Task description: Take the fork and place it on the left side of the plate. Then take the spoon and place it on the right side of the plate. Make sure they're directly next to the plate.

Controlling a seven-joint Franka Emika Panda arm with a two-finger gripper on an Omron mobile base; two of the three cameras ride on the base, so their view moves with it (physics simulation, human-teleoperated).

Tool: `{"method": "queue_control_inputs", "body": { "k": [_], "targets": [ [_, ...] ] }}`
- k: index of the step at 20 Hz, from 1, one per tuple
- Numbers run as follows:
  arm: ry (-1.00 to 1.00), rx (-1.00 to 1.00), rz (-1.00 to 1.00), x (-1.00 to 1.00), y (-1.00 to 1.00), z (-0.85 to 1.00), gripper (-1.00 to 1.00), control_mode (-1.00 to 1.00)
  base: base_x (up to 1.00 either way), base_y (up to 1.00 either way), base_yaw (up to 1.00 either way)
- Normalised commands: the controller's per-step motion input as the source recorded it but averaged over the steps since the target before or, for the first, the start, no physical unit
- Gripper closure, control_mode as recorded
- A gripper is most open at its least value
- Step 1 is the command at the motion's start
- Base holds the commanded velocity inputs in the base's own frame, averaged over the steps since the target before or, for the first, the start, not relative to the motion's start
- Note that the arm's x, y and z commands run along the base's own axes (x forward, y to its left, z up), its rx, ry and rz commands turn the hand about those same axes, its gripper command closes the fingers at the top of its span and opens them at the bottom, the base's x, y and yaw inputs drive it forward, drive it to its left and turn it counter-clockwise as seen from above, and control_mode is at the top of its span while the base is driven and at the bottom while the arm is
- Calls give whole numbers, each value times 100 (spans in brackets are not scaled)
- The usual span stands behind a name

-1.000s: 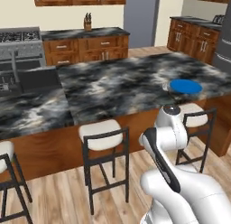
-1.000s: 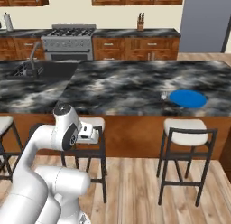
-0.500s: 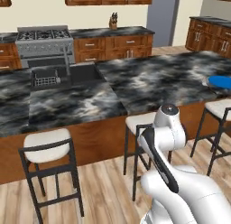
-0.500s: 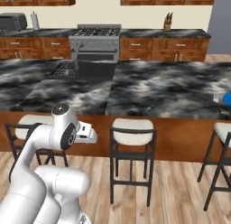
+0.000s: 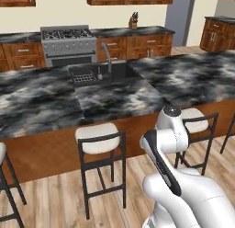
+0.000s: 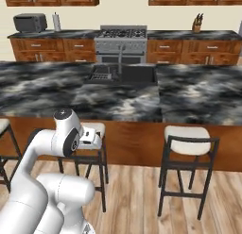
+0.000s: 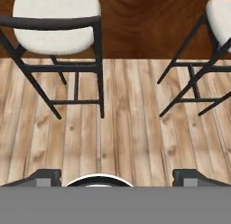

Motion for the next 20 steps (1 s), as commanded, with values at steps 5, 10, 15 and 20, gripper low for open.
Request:
{"method": "queue_control_inputs", "body": {
  "k": [5, 10, 15, 20],
  "targets": [
    [0, 0, 0, 0, 0, 0, -100, 100, 0, 100, 1],
    [0, 0, 0, 0, 0, 0, -100, 100, 0, 100, 0],
    [0, 0, 0, 0, 0, 0, -100, 100, 0, 100, 0],
    [0, 0, 0, 0, 0, 0, -100, 100, 2, 100, 0]
  ]
}}
